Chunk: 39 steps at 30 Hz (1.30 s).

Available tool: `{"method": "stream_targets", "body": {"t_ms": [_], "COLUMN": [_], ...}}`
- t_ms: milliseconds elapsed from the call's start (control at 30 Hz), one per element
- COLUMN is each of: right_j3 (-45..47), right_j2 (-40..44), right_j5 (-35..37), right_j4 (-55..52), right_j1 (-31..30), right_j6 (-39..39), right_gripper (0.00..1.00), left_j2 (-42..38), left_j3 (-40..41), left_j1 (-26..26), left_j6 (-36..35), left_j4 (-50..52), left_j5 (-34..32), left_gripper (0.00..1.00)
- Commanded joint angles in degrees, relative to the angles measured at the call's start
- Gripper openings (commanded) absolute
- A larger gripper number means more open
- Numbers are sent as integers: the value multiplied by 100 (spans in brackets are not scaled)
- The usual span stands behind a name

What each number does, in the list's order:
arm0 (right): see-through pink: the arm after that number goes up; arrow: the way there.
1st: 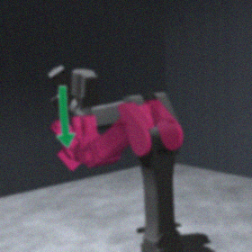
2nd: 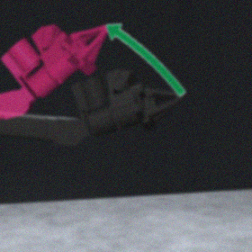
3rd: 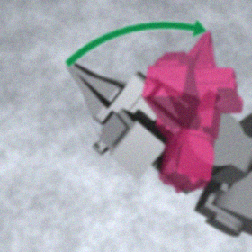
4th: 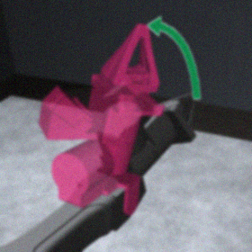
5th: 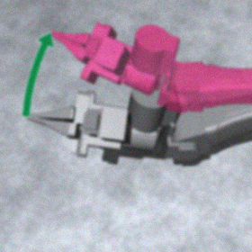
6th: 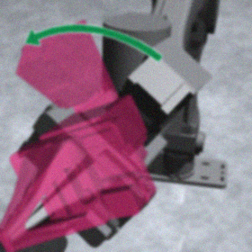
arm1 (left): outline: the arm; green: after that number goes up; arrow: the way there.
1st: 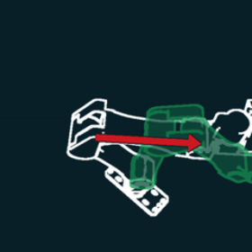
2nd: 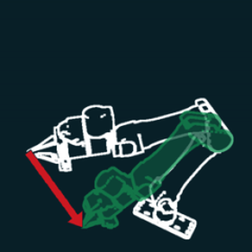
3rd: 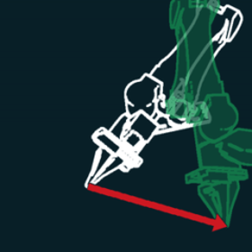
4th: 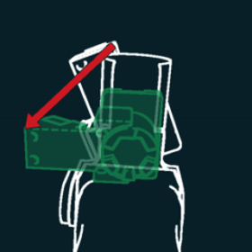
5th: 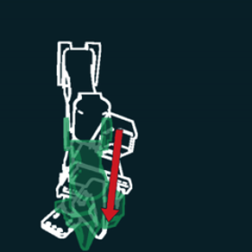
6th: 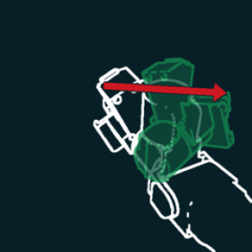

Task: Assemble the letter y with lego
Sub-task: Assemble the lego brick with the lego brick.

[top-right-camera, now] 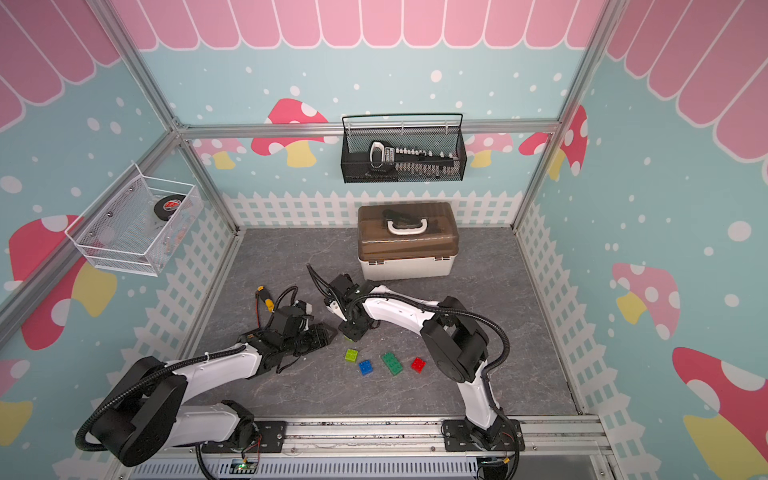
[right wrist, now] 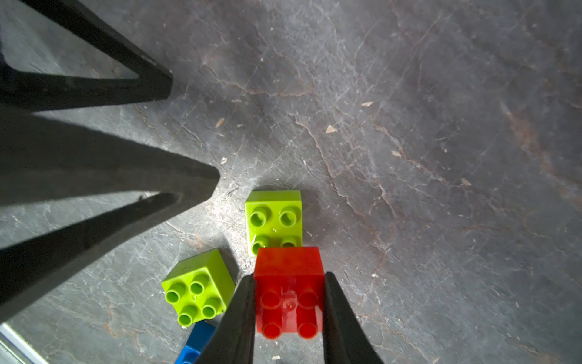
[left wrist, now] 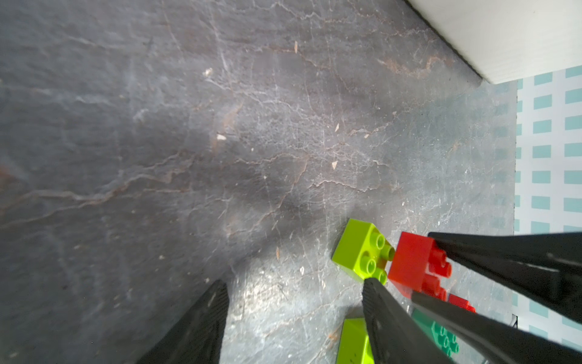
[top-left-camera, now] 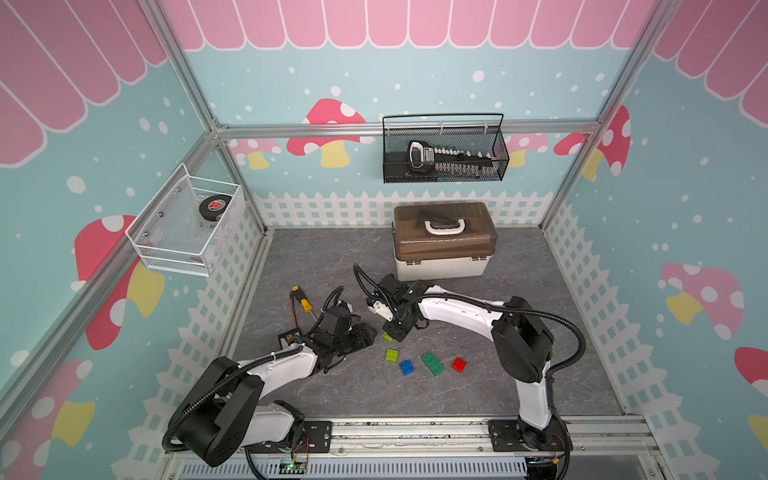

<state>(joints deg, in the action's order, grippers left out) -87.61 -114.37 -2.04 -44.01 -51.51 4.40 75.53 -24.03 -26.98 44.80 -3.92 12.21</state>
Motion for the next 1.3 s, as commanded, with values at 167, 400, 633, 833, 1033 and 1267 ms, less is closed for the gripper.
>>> {"method": "stream_targets", "body": {"t_ms": [167, 400, 633, 833, 1033, 1267], "right_j3": [-130, -145, -260, -258, -86, -67], "right_j2": [-179, -283, -428, -426, -355, -375], "right_j5": [-156, -69, 84, 224, 347, 569], "right_j4": [-179, -195, -333, -461, -418, -383], "right_j1": [-100, -130, -132, -131, -140, -131], "right_j6": [-202, -192, -234, -322, -267, 52], "right_gripper": [20, 20, 20, 20, 19, 19], "left_j2": [111, 103, 130, 131, 169, 186], "left_j3": [-7, 13, 12, 4, -14, -49], "left_j1": [53, 53, 53, 62, 62, 67], "left_j6": [53, 48, 40, 52, 52, 49], "left_j4": [71, 58, 57, 47, 23, 31], "left_j5": [-27, -44, -25, -30, -21, 17], "left_gripper": [70, 70, 70, 70, 70, 70]}}
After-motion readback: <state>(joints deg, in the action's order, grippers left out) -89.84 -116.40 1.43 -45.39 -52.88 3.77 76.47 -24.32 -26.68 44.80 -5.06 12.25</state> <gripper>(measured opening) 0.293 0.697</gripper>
